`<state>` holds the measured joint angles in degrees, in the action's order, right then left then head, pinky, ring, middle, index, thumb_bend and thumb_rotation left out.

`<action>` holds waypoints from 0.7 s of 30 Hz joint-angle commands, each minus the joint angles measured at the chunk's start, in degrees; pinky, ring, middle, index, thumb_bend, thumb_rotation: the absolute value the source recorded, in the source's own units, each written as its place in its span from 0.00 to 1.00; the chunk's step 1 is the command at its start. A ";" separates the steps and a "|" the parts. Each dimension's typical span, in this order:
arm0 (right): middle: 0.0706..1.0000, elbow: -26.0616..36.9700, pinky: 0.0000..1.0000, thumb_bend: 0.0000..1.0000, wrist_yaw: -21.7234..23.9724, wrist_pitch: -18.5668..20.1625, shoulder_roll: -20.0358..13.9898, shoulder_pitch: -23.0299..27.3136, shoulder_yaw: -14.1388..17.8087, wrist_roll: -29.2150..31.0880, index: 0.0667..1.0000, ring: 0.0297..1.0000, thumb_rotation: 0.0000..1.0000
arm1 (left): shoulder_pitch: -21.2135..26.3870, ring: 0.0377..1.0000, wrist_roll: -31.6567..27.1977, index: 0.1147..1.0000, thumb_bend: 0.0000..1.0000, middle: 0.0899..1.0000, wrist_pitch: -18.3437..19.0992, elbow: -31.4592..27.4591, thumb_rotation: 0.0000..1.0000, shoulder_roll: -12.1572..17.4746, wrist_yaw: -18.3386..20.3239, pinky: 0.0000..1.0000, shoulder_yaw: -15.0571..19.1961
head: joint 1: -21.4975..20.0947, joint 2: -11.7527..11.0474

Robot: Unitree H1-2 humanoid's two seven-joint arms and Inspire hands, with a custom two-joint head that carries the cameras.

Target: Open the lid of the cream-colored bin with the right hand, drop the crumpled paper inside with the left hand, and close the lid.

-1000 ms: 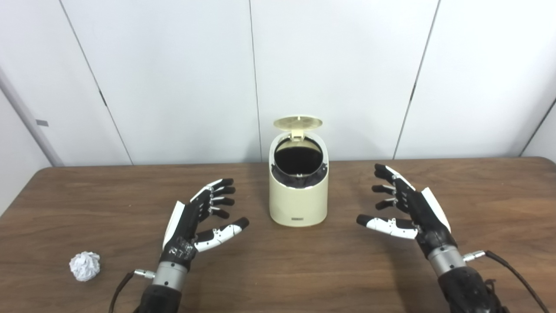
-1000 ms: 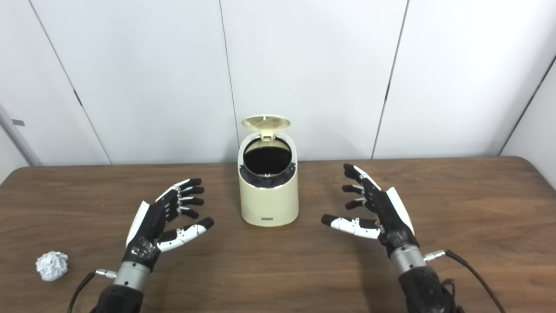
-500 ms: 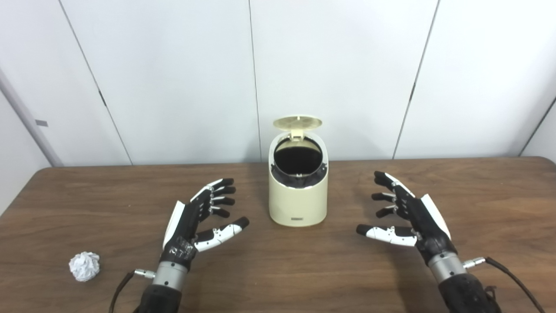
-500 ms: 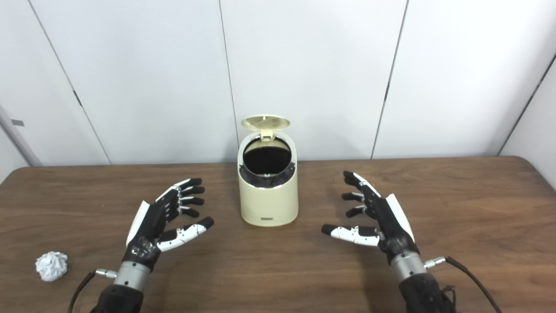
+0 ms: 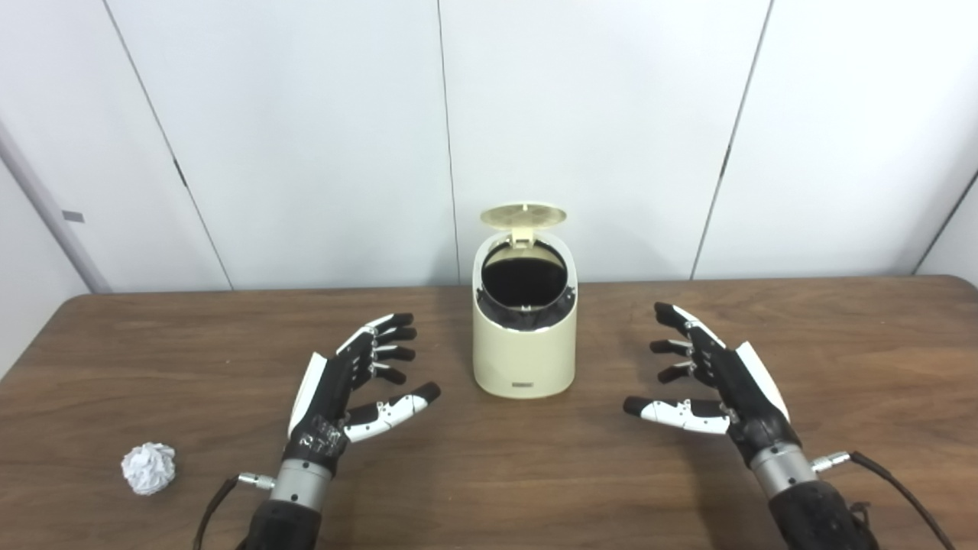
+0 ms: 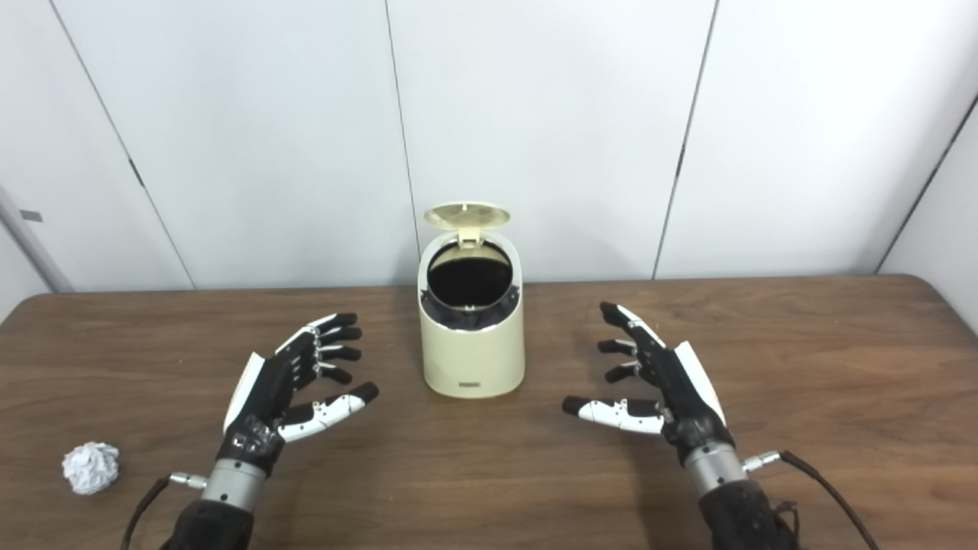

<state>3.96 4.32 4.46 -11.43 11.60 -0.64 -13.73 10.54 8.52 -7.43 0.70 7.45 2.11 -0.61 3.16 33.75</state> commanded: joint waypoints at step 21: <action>0.90 4.73 0.59 0.67 1.81 4.00 -3.48 2.23 2.35 4.77 0.89 0.77 0.24 | -0.76 0.68 14.95 0.78 0.75 0.75 11.74 -15.06 0.14 -0.24 -0.43 0.55 -2.78 | 22.76 -3.99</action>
<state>6.48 6.27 9.24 -14.10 11.74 1.30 -9.32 9.22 21.31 2.71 -11.19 5.58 0.81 -3.38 25.93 29.71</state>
